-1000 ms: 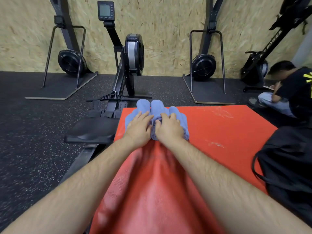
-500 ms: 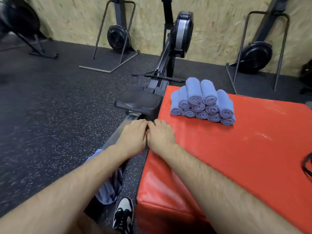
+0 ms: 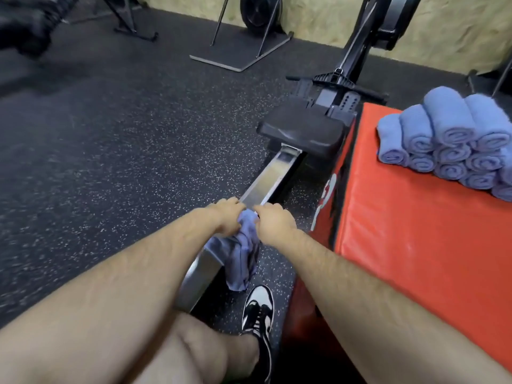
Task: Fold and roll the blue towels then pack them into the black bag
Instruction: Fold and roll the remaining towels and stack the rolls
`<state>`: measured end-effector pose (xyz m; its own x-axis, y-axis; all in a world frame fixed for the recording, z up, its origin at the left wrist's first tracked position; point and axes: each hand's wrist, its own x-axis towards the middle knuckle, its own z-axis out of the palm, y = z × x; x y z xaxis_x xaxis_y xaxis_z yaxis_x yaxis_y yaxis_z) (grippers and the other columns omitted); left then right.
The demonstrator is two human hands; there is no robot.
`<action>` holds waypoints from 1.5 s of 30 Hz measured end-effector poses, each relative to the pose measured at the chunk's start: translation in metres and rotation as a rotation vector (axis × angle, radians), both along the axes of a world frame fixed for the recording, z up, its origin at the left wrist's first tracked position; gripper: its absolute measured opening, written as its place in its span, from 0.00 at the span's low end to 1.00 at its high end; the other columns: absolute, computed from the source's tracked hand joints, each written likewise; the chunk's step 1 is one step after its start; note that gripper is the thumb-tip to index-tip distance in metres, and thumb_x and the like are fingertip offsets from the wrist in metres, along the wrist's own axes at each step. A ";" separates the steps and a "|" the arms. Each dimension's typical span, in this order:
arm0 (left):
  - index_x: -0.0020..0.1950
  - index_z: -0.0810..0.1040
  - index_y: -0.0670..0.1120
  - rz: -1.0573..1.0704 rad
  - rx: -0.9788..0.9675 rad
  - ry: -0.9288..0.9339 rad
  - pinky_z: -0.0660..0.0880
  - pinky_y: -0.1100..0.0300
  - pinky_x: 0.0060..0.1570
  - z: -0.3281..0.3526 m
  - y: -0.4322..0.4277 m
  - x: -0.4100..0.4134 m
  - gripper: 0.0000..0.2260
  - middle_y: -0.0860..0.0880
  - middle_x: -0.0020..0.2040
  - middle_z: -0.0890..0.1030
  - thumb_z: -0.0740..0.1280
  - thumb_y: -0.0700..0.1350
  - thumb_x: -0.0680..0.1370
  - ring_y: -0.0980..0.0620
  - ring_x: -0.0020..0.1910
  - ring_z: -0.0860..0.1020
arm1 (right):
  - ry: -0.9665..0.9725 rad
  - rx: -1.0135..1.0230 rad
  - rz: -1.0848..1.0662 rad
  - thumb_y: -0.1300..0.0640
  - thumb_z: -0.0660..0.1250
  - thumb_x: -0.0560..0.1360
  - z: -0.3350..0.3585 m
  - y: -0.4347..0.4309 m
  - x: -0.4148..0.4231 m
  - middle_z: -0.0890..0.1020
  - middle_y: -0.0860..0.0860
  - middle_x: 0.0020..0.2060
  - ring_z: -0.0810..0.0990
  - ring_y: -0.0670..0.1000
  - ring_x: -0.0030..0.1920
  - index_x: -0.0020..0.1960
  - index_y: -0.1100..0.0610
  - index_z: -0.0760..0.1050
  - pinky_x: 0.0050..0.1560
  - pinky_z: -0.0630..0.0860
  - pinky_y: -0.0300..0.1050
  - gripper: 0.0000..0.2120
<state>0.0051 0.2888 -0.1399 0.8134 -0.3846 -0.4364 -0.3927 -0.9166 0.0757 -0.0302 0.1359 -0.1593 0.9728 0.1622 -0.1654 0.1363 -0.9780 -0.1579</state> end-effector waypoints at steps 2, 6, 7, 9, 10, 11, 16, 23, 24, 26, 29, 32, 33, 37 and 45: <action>0.69 0.69 0.48 0.008 0.065 0.051 0.70 0.48 0.64 -0.006 0.009 0.007 0.19 0.44 0.68 0.68 0.65 0.50 0.79 0.41 0.67 0.71 | 0.050 0.060 0.005 0.52 0.60 0.80 -0.014 0.010 0.005 0.76 0.55 0.61 0.73 0.59 0.63 0.64 0.54 0.72 0.58 0.72 0.51 0.14; 0.60 0.77 0.47 -0.061 0.134 0.097 0.73 0.55 0.51 -0.017 0.012 0.013 0.13 0.42 0.61 0.76 0.68 0.50 0.77 0.41 0.57 0.77 | 0.133 0.242 -0.021 0.42 0.69 0.74 -0.030 0.028 0.010 0.76 0.56 0.57 0.74 0.59 0.61 0.60 0.51 0.79 0.59 0.75 0.50 0.19; 0.59 0.77 0.48 -0.060 0.136 0.095 0.73 0.55 0.51 -0.020 0.012 0.014 0.13 0.42 0.61 0.76 0.69 0.50 0.76 0.42 0.57 0.78 | 0.143 0.256 -0.019 0.41 0.70 0.72 -0.032 0.031 0.011 0.76 0.56 0.56 0.74 0.59 0.60 0.58 0.51 0.80 0.59 0.76 0.50 0.19; 0.63 0.76 0.49 -0.048 0.127 0.092 0.73 0.55 0.52 -0.023 0.012 0.015 0.17 0.43 0.62 0.74 0.70 0.49 0.76 0.42 0.58 0.77 | 0.131 0.248 0.003 0.46 0.70 0.74 -0.036 0.034 0.013 0.77 0.56 0.56 0.75 0.59 0.59 0.56 0.54 0.81 0.58 0.76 0.49 0.16; 0.65 0.76 0.50 -0.040 0.120 0.096 0.73 0.55 0.51 -0.023 0.013 0.016 0.18 0.44 0.62 0.73 0.70 0.48 0.76 0.42 0.59 0.77 | 0.111 0.248 0.005 0.48 0.69 0.76 -0.037 0.033 0.014 0.78 0.56 0.56 0.76 0.59 0.60 0.55 0.55 0.81 0.58 0.76 0.49 0.13; 0.65 0.76 0.50 -0.028 0.113 0.099 0.73 0.56 0.50 -0.023 0.013 0.017 0.18 0.45 0.62 0.72 0.71 0.47 0.75 0.43 0.59 0.76 | 0.096 0.252 -0.002 0.51 0.68 0.77 -0.037 0.032 0.015 0.78 0.55 0.56 0.76 0.58 0.59 0.54 0.55 0.81 0.57 0.75 0.49 0.10; 0.62 0.76 0.49 0.025 0.007 0.039 0.74 0.52 0.55 -0.020 0.015 0.019 0.15 0.44 0.61 0.73 0.69 0.48 0.77 0.43 0.58 0.76 | 0.037 0.356 -0.060 0.52 0.63 0.79 -0.033 0.027 0.017 0.74 0.55 0.58 0.70 0.58 0.63 0.53 0.55 0.78 0.62 0.72 0.52 0.09; 0.46 0.73 0.51 0.067 -0.112 -0.056 0.71 0.56 0.42 -0.004 0.012 0.020 0.03 0.47 0.50 0.79 0.67 0.44 0.76 0.46 0.44 0.74 | 0.057 0.508 -0.105 0.50 0.66 0.77 -0.021 0.018 0.014 0.77 0.50 0.44 0.75 0.56 0.53 0.46 0.52 0.70 0.52 0.74 0.50 0.07; 0.47 0.73 0.51 0.072 -0.129 -0.072 0.71 0.56 0.42 -0.002 0.013 0.021 0.04 0.48 0.50 0.79 0.67 0.44 0.75 0.47 0.45 0.73 | 0.062 0.555 -0.129 0.48 0.68 0.75 -0.019 0.017 0.015 0.78 0.48 0.43 0.76 0.54 0.51 0.44 0.50 0.70 0.51 0.74 0.48 0.09; 0.50 0.75 0.50 0.077 -0.158 -0.086 0.71 0.56 0.42 0.002 0.015 0.023 0.07 0.48 0.51 0.79 0.70 0.45 0.74 0.47 0.46 0.74 | 0.061 0.648 -0.160 0.47 0.69 0.75 -0.017 0.015 0.019 0.81 0.49 0.43 0.78 0.51 0.46 0.44 0.50 0.73 0.47 0.74 0.45 0.09; 0.55 0.77 0.48 0.064 -0.140 -0.047 0.73 0.57 0.48 0.000 0.018 0.025 0.15 0.48 0.54 0.78 0.75 0.46 0.71 0.46 0.52 0.76 | 0.063 0.662 -0.176 0.56 0.61 0.80 -0.017 0.011 0.027 0.82 0.53 0.53 0.79 0.53 0.53 0.56 0.56 0.76 0.55 0.74 0.46 0.08; 0.62 0.75 0.48 0.059 -0.094 0.040 0.76 0.55 0.54 -0.005 0.019 0.024 0.19 0.47 0.60 0.74 0.74 0.43 0.72 0.45 0.55 0.77 | 0.128 0.463 -0.131 0.56 0.63 0.79 -0.024 0.011 0.031 0.76 0.57 0.65 0.74 0.58 0.66 0.70 0.57 0.71 0.67 0.70 0.51 0.19; 0.64 0.75 0.48 0.052 -0.072 0.051 0.76 0.54 0.56 -0.005 0.019 0.024 0.20 0.47 0.61 0.73 0.73 0.43 0.74 0.45 0.56 0.77 | 0.159 0.394 -0.113 0.53 0.64 0.79 -0.027 0.014 0.032 0.76 0.57 0.66 0.73 0.60 0.67 0.71 0.57 0.70 0.67 0.70 0.52 0.21; 0.66 0.73 0.48 0.026 -0.005 0.040 0.77 0.52 0.56 -0.006 0.022 0.025 0.21 0.46 0.62 0.73 0.71 0.47 0.74 0.45 0.55 0.78 | 0.175 0.217 -0.123 0.46 0.64 0.80 -0.041 0.029 0.031 0.74 0.57 0.64 0.70 0.60 0.66 0.67 0.57 0.71 0.63 0.70 0.51 0.21; 0.53 0.78 0.44 0.165 -0.117 -0.064 0.73 0.56 0.43 0.010 0.019 0.029 0.09 0.45 0.50 0.81 0.64 0.49 0.81 0.44 0.49 0.79 | 0.017 0.376 -0.249 0.50 0.59 0.81 -0.023 0.021 0.045 0.80 0.55 0.56 0.74 0.60 0.60 0.56 0.55 0.74 0.59 0.69 0.51 0.10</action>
<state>0.0343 0.3078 -0.1297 0.8943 -0.2889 -0.3417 -0.2454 -0.9552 0.1653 0.0145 0.1568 -0.1828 0.9874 -0.0250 -0.1560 -0.1020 -0.8548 -0.5088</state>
